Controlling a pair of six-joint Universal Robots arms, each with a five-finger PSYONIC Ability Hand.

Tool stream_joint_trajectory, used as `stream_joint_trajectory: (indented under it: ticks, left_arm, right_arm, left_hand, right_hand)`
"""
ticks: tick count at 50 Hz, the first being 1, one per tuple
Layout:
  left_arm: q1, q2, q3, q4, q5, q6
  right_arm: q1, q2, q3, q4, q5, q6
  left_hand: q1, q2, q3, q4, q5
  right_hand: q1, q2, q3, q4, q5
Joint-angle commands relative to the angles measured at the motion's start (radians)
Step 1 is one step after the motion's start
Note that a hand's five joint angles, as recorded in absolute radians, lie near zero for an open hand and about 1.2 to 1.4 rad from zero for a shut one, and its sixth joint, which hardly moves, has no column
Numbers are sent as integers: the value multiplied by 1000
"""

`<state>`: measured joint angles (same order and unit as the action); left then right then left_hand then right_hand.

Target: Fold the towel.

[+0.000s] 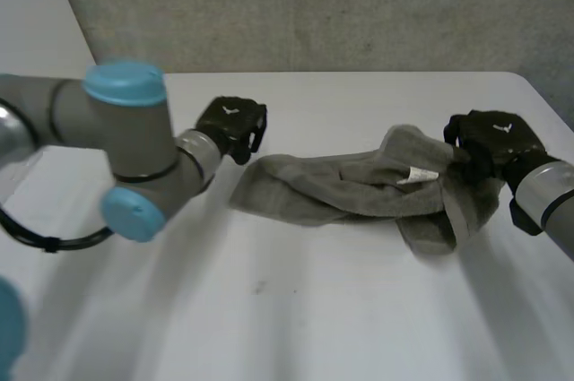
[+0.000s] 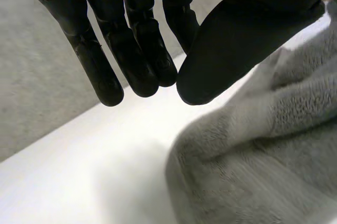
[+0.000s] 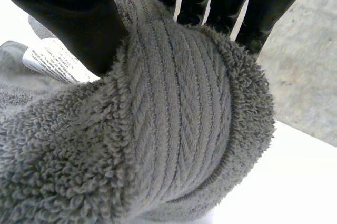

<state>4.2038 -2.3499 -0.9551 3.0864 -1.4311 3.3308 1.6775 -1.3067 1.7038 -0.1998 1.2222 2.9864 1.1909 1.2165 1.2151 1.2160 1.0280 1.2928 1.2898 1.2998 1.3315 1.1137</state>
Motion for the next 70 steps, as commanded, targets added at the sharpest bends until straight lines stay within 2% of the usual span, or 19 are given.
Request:
stream_joint_trajectory:
  ticks: [1,4,7,9,12,13,14,15,16,17,19,21,28,35,52,63,70]
  left_arm:
    - [59,282,-260,6,15,-7]
    - [109,463,-405,14,53,-8]
    - [136,529,-445,17,75,-10]
    - [183,609,-520,47,112,-10]
    - [191,612,-576,98,135,-5]
    - [188,595,-599,125,144,-5]
    - [188,595,-599,126,144,-5]
    - [182,566,-611,146,146,-2]
    - [162,517,-608,162,146,-4]
    - [162,517,-608,163,146,-4]
    - [87,412,-579,176,147,6]
    - [65,361,-558,176,143,7]
    - [33,187,-461,179,135,7]
    - [27,52,-338,173,130,4]
    - [22,-51,-215,167,133,6]
    - [5,-103,-151,100,135,9]
    - [5,-95,-146,81,130,93]
  right_arm:
    - [2,-111,-76,198,-6,-1]
    - [-4,-152,-176,426,-59,14]
    - [-7,-181,-220,488,-104,25]
    - [-5,-201,-225,488,-118,28]
    - [-5,-212,-221,488,-127,29]
    - [-10,-212,-211,488,-133,29]
    - [-10,-212,-211,488,-133,29]
    - [-9,-212,-198,487,-133,29]
    - [-7,-206,-181,481,-135,29]
    - [-7,-206,-181,481,-135,29]
    - [-1,-186,-145,444,-132,29]
    - [2,-178,-129,418,-126,29]
    - [-5,-171,-96,367,-124,29]
    - [-5,-132,-93,362,-124,26]
    - [-4,-80,-79,319,-122,14]
    - [-4,-71,-75,307,-122,11]
    - [-4,-62,-75,300,-122,11]
  left_hand:
    - [205,180,181,180,194]
    - [205,180,181,180,194]
    - [205,180,181,180,194]
    - [205,180,181,180,194]
    - [205,180,181,180,194]
    - [31,6,7,6,20]
    - [30,4,5,5,18]
    - [-508,-534,-532,-533,-520]
    - [-708,-734,-732,-733,-720]
    - [-710,-736,-734,-735,-722]
    - [-766,-791,-790,-791,-777]
    - [-795,-821,-819,-820,-807]
    - [-766,-792,-790,-791,-778]
    - [-531,-557,-555,-556,-543]
    - [-455,-480,-479,-480,-466]
    - [-481,-507,-505,-506,-493]
    - [-516,-542,-541,-542,-528]
  right_hand:
    - [103,106,96,65,108]
    - [103,106,96,65,108]
    - [103,106,96,65,108]
    - [103,106,96,65,108]
    - [103,106,96,65,108]
    - [103,106,96,65,108]
    - [103,106,96,65,108]
    - [103,106,96,65,108]
    - [103,106,96,65,108]
    - [103,106,96,65,108]
    - [103,106,96,65,108]
    - [103,106,96,65,108]
    - [103,106,96,65,108]
    - [103,106,96,65,108]
    - [103,106,96,65,108]
    - [103,106,96,65,108]
    - [103,106,96,65,108]
